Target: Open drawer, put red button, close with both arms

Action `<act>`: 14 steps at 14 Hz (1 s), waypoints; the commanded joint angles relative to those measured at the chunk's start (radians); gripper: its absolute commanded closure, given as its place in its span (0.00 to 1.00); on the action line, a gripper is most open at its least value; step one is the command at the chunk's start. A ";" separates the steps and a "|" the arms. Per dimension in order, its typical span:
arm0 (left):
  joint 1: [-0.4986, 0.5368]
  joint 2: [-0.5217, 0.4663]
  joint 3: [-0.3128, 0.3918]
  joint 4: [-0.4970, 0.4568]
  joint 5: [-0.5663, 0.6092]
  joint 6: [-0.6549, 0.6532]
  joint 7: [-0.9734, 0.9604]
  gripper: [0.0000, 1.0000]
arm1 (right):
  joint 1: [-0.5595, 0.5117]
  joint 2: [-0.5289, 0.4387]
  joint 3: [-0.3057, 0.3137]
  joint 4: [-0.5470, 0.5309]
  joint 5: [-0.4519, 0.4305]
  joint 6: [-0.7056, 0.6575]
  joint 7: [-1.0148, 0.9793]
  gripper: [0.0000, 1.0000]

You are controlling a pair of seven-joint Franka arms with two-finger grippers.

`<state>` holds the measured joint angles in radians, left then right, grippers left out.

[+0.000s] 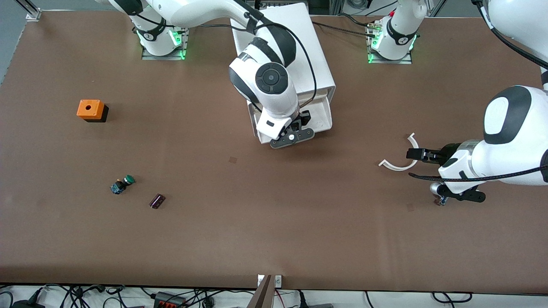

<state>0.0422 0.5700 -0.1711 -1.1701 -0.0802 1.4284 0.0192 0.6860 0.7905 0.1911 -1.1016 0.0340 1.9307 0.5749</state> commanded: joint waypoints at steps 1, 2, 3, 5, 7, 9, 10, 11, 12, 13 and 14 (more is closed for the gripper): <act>-0.004 0.007 -0.002 0.023 0.026 -0.003 -0.016 0.00 | 0.017 0.010 -0.001 0.016 -0.005 -0.033 0.039 1.00; -0.004 0.007 -0.002 0.023 0.026 -0.003 -0.021 0.00 | 0.020 0.012 -0.001 0.014 -0.006 -0.035 0.040 1.00; -0.004 0.005 -0.002 0.023 0.026 -0.003 -0.031 0.00 | 0.026 0.015 -0.001 0.014 -0.008 -0.035 0.040 1.00; -0.004 0.005 -0.002 0.023 0.026 -0.003 -0.036 0.00 | 0.026 0.024 -0.001 0.016 -0.008 -0.033 0.043 1.00; -0.004 0.005 -0.004 0.021 0.025 -0.003 -0.036 0.00 | 0.035 0.024 -0.001 0.016 -0.008 -0.038 0.043 1.00; -0.004 0.004 -0.002 0.015 0.025 -0.003 -0.036 0.00 | 0.040 0.024 -0.002 0.016 -0.012 -0.053 0.043 0.87; -0.004 0.004 -0.002 0.015 0.025 -0.003 -0.036 0.00 | 0.040 0.026 -0.002 0.014 -0.012 -0.053 0.045 0.35; -0.004 0.004 -0.004 0.014 0.025 -0.003 -0.036 0.00 | 0.040 0.024 -0.004 0.014 -0.012 -0.052 0.046 0.00; -0.004 0.004 -0.002 0.014 0.025 -0.003 -0.036 0.00 | 0.040 0.024 -0.002 0.017 -0.011 -0.052 0.065 0.00; -0.004 0.004 -0.004 0.014 0.025 -0.003 -0.038 0.00 | 0.040 0.020 -0.004 0.020 -0.011 -0.052 0.095 0.00; -0.004 0.004 -0.004 0.014 0.025 -0.005 -0.041 0.00 | 0.040 0.015 -0.007 0.026 -0.009 -0.053 0.105 0.00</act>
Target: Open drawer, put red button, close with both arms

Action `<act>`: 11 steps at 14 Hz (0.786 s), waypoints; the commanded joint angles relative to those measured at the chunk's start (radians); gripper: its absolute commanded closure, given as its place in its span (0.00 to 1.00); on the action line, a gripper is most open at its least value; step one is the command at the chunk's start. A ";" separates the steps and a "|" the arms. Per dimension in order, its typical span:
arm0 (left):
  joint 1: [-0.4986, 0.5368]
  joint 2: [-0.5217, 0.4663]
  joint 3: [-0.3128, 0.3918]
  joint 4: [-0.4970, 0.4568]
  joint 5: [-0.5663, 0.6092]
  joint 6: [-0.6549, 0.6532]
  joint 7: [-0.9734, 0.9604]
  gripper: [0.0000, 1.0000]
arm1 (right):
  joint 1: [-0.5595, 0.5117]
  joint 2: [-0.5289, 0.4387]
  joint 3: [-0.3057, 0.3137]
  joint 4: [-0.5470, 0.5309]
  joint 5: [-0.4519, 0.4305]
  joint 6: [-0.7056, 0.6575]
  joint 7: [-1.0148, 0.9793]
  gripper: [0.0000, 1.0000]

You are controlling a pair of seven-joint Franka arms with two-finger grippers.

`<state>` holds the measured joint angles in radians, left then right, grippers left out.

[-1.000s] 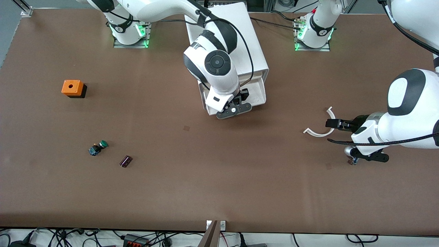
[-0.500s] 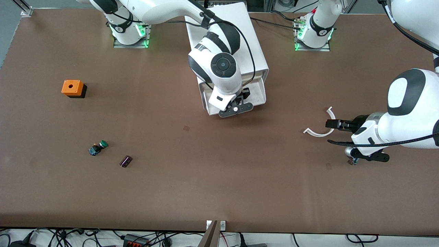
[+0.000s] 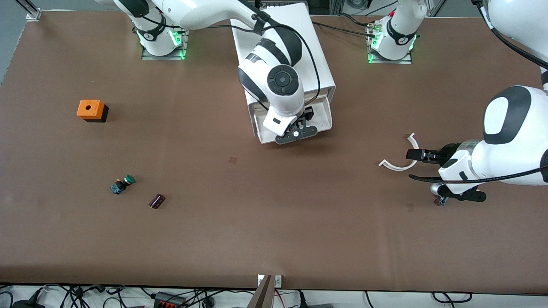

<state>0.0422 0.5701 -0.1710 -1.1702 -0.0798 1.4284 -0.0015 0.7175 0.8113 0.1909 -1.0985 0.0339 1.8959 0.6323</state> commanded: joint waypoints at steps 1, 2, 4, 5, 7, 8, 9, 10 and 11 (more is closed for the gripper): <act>-0.004 0.002 -0.005 0.009 0.025 -0.005 -0.032 0.00 | 0.002 -0.010 -0.008 0.025 -0.011 -0.018 0.049 0.00; -0.004 0.001 -0.010 0.000 0.023 -0.005 -0.053 0.00 | -0.006 -0.026 -0.027 0.037 -0.011 -0.018 0.047 0.00; -0.005 -0.001 -0.016 -0.002 0.022 0.007 -0.089 0.00 | -0.019 -0.055 -0.095 0.052 -0.011 -0.024 0.044 0.00; -0.007 -0.003 -0.021 -0.017 0.020 0.018 -0.101 0.00 | -0.023 -0.075 -0.126 0.052 -0.014 -0.024 0.041 0.00; -0.016 -0.033 -0.033 -0.087 0.020 0.091 -0.156 0.00 | -0.023 -0.084 -0.189 0.051 -0.020 -0.027 0.037 0.00; -0.031 -0.053 -0.042 -0.133 0.017 0.143 -0.201 0.00 | -0.041 -0.107 -0.215 0.048 -0.022 -0.055 0.024 0.00; -0.038 -0.065 -0.060 -0.176 0.017 0.197 -0.256 0.00 | -0.071 -0.119 -0.228 0.046 -0.023 -0.104 -0.014 0.00; -0.042 -0.067 -0.092 -0.204 0.015 0.234 -0.311 0.00 | -0.096 -0.130 -0.229 0.046 -0.023 -0.154 -0.043 0.00; -0.045 -0.067 -0.134 -0.232 0.020 0.274 -0.369 0.00 | -0.127 -0.147 -0.231 0.042 -0.025 -0.209 -0.052 0.00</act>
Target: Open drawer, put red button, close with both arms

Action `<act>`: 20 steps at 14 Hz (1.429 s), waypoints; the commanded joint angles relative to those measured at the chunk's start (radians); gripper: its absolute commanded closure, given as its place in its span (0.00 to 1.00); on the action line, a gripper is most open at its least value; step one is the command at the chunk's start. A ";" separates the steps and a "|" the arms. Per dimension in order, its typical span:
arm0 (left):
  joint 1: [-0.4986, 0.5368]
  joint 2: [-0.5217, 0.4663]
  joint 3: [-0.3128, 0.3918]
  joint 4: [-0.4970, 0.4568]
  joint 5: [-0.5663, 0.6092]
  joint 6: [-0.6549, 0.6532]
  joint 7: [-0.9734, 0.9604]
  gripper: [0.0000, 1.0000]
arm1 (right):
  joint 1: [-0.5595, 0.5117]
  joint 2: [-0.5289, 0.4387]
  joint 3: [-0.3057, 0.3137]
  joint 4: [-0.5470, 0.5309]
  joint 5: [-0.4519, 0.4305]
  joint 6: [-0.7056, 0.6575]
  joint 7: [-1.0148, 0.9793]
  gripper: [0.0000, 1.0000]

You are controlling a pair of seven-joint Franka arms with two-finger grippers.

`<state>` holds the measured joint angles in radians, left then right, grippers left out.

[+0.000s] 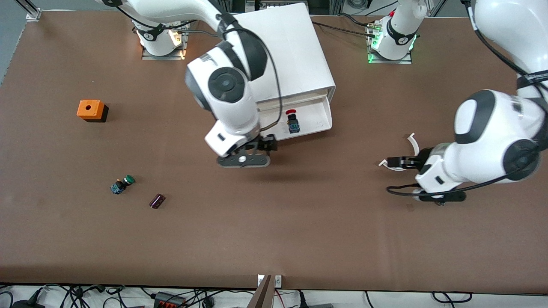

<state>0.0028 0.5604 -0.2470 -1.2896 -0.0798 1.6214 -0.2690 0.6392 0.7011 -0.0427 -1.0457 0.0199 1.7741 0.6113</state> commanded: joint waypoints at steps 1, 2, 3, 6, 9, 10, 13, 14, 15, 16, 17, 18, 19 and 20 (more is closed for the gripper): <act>-0.021 -0.057 -0.076 -0.138 0.023 0.127 -0.169 0.00 | -0.084 -0.044 0.000 -0.019 -0.011 -0.114 -0.050 0.00; -0.044 -0.057 -0.080 -0.167 0.023 0.176 -0.230 0.00 | -0.113 -0.067 0.000 -0.040 -0.012 -0.120 -0.089 0.00; -0.058 -0.056 -0.081 -0.184 0.023 0.220 -0.252 0.00 | -0.148 -0.099 0.000 -0.080 -0.012 -0.119 -0.155 0.00; -0.098 -0.057 -0.116 -0.287 0.023 0.392 -0.335 0.00 | -0.254 -0.187 0.000 -0.164 -0.012 -0.122 -0.276 0.00; -0.164 -0.054 -0.118 -0.327 0.025 0.480 -0.420 0.00 | -0.346 -0.206 0.000 -0.160 -0.005 -0.154 -0.418 0.00; -0.191 -0.051 -0.117 -0.333 0.025 0.483 -0.424 0.00 | -0.367 -0.212 -0.002 -0.158 -0.005 -0.156 -0.432 0.00; -0.230 -0.065 -0.116 -0.393 0.034 0.497 -0.486 0.00 | -0.423 -0.242 -0.002 -0.157 -0.003 -0.185 -0.433 0.00; -0.248 -0.077 -0.117 -0.414 0.034 0.499 -0.490 0.00 | -0.449 -0.262 -0.002 -0.160 0.001 -0.185 -0.433 0.00; -0.265 -0.083 -0.115 -0.430 0.034 0.499 -0.499 0.00 | -0.466 -0.281 0.000 -0.166 0.000 -0.185 -0.441 0.00; -0.265 -0.083 -0.116 -0.441 0.041 0.512 -0.521 0.00 | -0.483 -0.299 0.000 -0.172 0.002 -0.185 -0.446 0.00; -0.270 -0.083 -0.117 -0.459 0.063 0.543 -0.533 0.00 | -0.515 -0.330 0.003 -0.197 0.003 -0.177 -0.459 0.00; -0.280 -0.083 -0.117 -0.488 0.092 0.589 -0.558 0.00 | -0.544 -0.371 0.004 -0.242 0.003 -0.170 -0.500 0.00; -0.293 -0.083 -0.117 -0.522 0.106 0.639 -0.594 0.00 | -0.568 -0.396 0.004 -0.273 0.003 -0.168 -0.545 0.00; -0.294 -0.085 -0.118 -0.542 0.106 0.665 -0.617 0.00 | -0.602 -0.416 0.006 -0.296 0.005 -0.165 -0.589 0.00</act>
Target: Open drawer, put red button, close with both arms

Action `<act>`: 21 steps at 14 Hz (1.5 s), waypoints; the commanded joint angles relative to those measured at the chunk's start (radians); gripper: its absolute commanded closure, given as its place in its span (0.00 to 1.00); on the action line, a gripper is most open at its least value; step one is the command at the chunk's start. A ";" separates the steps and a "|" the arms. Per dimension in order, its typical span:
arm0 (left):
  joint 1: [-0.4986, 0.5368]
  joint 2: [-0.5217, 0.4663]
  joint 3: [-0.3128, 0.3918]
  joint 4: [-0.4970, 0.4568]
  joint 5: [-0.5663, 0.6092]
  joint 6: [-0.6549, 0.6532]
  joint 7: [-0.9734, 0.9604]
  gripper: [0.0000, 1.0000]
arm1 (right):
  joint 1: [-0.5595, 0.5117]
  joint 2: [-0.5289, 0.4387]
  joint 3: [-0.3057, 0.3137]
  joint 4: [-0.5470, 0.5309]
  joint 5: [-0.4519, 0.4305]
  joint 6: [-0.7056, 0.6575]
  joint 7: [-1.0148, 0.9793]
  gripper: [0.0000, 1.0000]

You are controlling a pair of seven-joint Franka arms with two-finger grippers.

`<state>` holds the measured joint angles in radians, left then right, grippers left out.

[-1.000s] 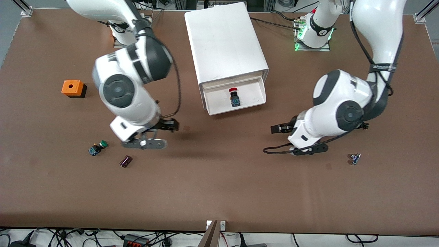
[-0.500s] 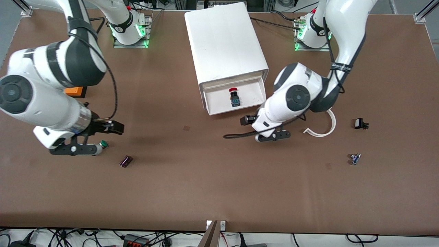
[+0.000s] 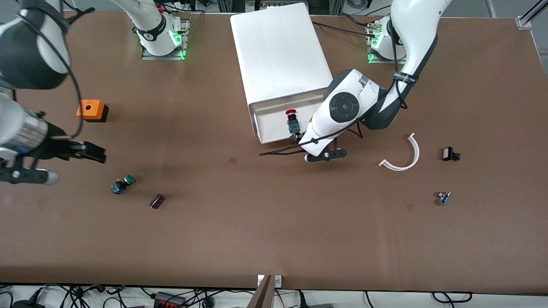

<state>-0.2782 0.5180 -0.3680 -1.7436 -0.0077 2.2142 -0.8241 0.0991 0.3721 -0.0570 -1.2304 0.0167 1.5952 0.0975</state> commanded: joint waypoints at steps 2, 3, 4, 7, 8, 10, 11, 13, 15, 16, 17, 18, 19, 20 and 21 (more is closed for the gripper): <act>-0.039 -0.052 0.001 -0.103 0.034 0.074 -0.087 0.00 | -0.088 -0.126 0.020 -0.141 0.008 0.008 -0.099 0.00; -0.051 -0.067 0.001 -0.119 0.034 0.074 -0.108 0.00 | -0.088 -0.140 0.017 -0.144 0.005 -0.006 -0.102 0.00; -0.059 -0.085 0.000 -0.123 0.034 0.062 -0.127 0.00 | -0.088 -0.148 0.017 -0.144 -0.006 -0.036 -0.099 0.00; -0.058 -0.095 -0.046 -0.123 0.034 -0.054 -0.135 0.00 | -0.090 -0.150 0.016 -0.149 -0.014 -0.049 -0.117 0.00; -0.061 -0.095 -0.054 -0.123 0.034 -0.056 -0.150 0.00 | -0.090 -0.166 0.016 -0.174 -0.014 -0.041 -0.117 0.00; -0.062 -0.089 -0.078 -0.126 0.034 -0.057 -0.194 0.00 | -0.088 -0.243 0.016 -0.303 -0.015 0.035 -0.117 0.00; -0.065 -0.082 -0.078 -0.126 0.034 -0.057 -0.199 0.00 | -0.088 -0.293 0.016 -0.390 -0.015 0.098 -0.117 0.00; -0.073 -0.081 -0.080 -0.126 0.034 -0.059 -0.201 0.00 | -0.088 -0.346 0.016 -0.467 -0.015 0.138 -0.116 0.00; -0.073 -0.081 -0.080 -0.125 0.034 -0.061 -0.201 0.00 | -0.090 -0.344 0.014 -0.465 -0.015 0.131 -0.117 0.00; -0.072 -0.079 -0.080 -0.125 0.034 -0.061 -0.199 0.00 | -0.091 -0.343 0.016 -0.465 -0.015 0.130 -0.117 0.00; -0.070 -0.079 -0.078 -0.123 0.034 -0.061 -0.199 0.00 | -0.094 -0.337 0.014 -0.462 -0.014 0.130 -0.117 0.00; -0.065 -0.079 -0.078 -0.119 0.034 -0.062 -0.198 0.00 | -0.095 -0.334 0.014 -0.454 -0.015 0.130 -0.117 0.00; -0.059 -0.082 -0.077 -0.114 0.034 -0.067 -0.191 0.00 | -0.093 -0.334 0.014 -0.446 -0.018 0.130 -0.117 0.00; -0.050 -0.085 -0.071 -0.093 0.034 -0.086 -0.187 0.00 | -0.094 -0.331 0.014 -0.436 -0.020 0.130 -0.117 0.00; -0.032 -0.085 -0.071 -0.058 0.034 -0.128 -0.182 0.00 | -0.095 -0.331 0.014 -0.432 -0.018 0.129 -0.119 0.00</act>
<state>-0.3389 0.4570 -0.4330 -1.8350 0.0018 2.1520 -0.9952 0.0149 0.0542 -0.0512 -1.6625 0.0092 1.7183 -0.0059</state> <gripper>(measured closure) 0.000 0.000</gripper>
